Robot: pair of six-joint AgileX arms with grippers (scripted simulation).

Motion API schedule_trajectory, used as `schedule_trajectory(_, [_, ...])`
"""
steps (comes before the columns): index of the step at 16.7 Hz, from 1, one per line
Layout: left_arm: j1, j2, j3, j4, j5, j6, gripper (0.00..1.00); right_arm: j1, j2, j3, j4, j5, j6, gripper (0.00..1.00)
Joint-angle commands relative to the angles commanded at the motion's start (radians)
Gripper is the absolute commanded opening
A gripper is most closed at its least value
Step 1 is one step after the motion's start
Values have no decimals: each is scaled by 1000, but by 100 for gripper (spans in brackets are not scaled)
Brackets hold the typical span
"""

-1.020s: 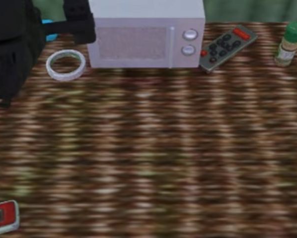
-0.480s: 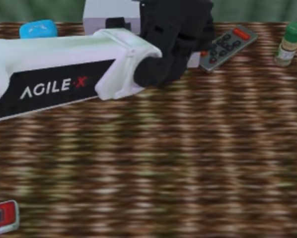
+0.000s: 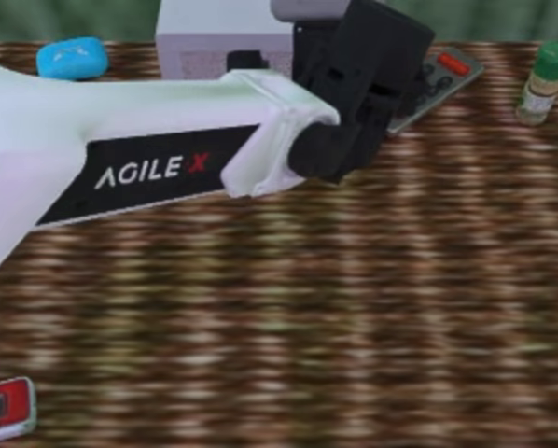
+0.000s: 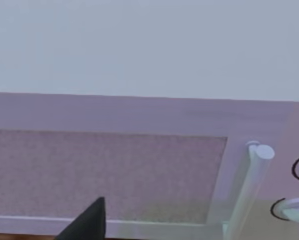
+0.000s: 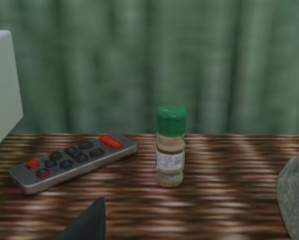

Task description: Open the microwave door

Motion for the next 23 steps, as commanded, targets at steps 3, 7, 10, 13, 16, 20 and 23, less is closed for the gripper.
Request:
schedule_trajectory(3, [16, 42, 41, 13, 15, 14, 100, 0, 0, 0, 0, 0, 0, 100])
schedule_trajectory(7, [75, 178, 165, 49, 67, 56, 100, 0, 0, 0, 0, 0, 0, 100])
schedule_trajectory(10, [103, 233, 217, 65, 92, 76, 100, 0, 0, 0, 0, 0, 0, 100])
schedule_trajectory(13, [104, 233, 217, 65, 92, 76, 100, 0, 0, 0, 0, 0, 0, 100])
schedule_trajectory(16, [104, 233, 217, 65, 92, 76, 77, 0, 0, 0, 0, 0, 0, 100])
schedule_trajectory(20, [104, 233, 217, 65, 92, 76, 47, 0, 0, 0, 0, 0, 0, 100])
schedule_trajectory(23, [104, 233, 217, 65, 92, 76, 25, 0, 0, 0, 0, 0, 0, 100])
